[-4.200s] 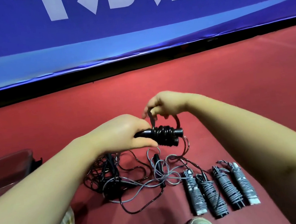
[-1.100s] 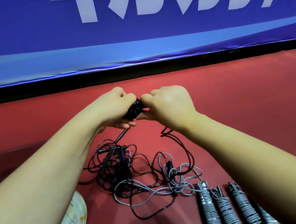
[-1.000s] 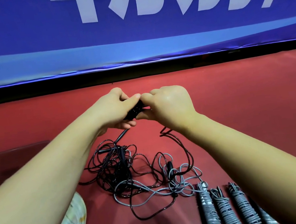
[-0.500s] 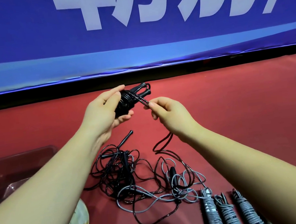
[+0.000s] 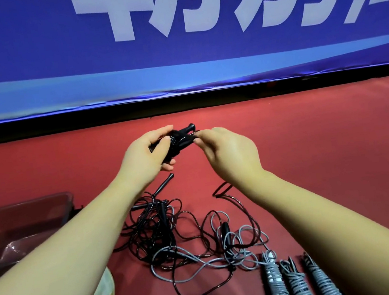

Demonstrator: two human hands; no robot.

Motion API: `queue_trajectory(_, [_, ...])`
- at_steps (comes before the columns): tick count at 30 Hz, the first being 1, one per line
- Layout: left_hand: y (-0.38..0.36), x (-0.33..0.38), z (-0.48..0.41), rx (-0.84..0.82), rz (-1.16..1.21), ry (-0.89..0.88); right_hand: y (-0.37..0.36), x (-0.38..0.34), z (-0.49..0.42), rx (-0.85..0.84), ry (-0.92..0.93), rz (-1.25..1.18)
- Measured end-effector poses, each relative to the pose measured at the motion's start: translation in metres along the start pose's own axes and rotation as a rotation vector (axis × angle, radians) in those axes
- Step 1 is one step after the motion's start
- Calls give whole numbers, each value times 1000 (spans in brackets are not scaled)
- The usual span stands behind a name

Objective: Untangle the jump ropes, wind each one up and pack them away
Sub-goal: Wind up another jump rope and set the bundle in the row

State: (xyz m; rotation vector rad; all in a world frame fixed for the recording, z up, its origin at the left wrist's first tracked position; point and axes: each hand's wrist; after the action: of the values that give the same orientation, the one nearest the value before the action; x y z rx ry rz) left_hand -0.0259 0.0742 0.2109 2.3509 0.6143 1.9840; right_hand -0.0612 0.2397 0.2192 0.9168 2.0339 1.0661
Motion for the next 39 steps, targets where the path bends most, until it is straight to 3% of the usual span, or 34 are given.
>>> queue_trajectory(2, [1, -2, -1, 6, -22, 9, 0, -2, -6, -63, -31, -23])
queue_trajectory(3, [1, -2, -1, 18, -8, 14, -1, -4, -8, -122, -101, -214])
queue_trajectory(6, [0, -1, -1, 81, 60, 33, -5, -9, -10, -362, -424, -1115])
queue_trajectory(8, [-4, 3, 1, 100, 177, 96, -13, -6, -8, -404, -472, -1331])
queue_trajectory(13, [-13, 12, 4, 124, 516, 293, -30, -11, 3, -281, -375, -1246])
queue_trajectory(17, [-10, 16, 3, 182, 674, 341, -31, -13, -3, -197, -370, -1343])
queue_trajectory(23, [-11, 24, 5, 39, 827, 363, -31, -5, 5, -276, -214, -1359])
queue_trajectory(28, [6, 26, 13, -217, 737, 316, -7, 34, -2, -490, -48, -1093])
queue_trajectory(33, [3, 31, 25, -543, 367, 239, 14, 52, -4, -720, 61, -711])
queue_trajectory(35, [0, 28, 25, -543, 181, 232, 24, 49, -10, -772, 19, -627])
queue_trajectory(39, [-2, 23, 20, -486, -164, 158, 39, 37, -14, -667, -19, -345])
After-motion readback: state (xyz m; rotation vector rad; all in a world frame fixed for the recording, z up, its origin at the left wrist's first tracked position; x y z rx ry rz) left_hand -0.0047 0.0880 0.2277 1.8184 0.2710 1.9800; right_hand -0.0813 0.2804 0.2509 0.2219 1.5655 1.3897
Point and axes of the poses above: each hand's wrist, its own z-axis away from the middle knuckle, its own y-axis out of the back of the hand, x = y × z, and after that the axes turned 2 degrees about -z, right-handed
